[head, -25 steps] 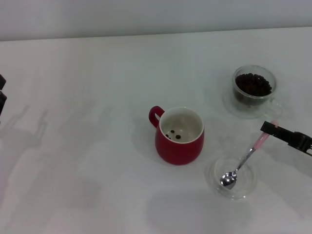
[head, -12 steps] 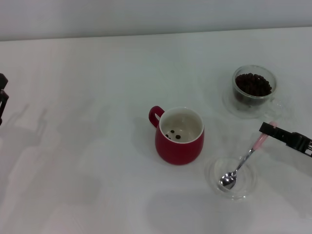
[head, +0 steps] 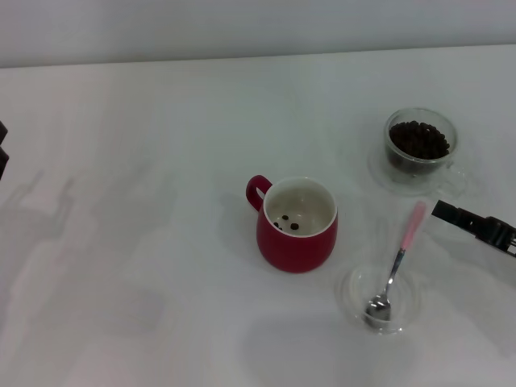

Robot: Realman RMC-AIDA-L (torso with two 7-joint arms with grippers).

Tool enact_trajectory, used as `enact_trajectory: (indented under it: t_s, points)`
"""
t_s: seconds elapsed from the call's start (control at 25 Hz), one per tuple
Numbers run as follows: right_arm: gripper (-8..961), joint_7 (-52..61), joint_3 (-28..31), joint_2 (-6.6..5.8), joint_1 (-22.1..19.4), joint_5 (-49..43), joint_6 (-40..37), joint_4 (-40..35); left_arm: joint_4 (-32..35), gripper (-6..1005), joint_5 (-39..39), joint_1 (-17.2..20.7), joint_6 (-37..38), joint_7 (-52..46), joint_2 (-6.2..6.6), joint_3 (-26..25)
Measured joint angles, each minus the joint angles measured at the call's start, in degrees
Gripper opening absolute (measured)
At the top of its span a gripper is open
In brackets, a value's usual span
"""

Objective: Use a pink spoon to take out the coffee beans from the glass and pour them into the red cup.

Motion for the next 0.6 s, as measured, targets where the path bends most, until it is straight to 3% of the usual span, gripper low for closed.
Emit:
enact_trajectory:
  t_s: [0.32, 0.6]
  points:
    - [196, -0.2, 4.2, -0.56, -0.1, 0.2, -0.7, -0.4, 0.2, 471, -0.2, 0.0, 0.1, 0.0, 0.0, 0.0]
    - [195, -2.1, 13.4, -1.7, -0.8, 0.2, -0.1, -0.6, 1.4, 473, -1.0, 0.1, 0.1, 0.0, -0.03, 0.0]
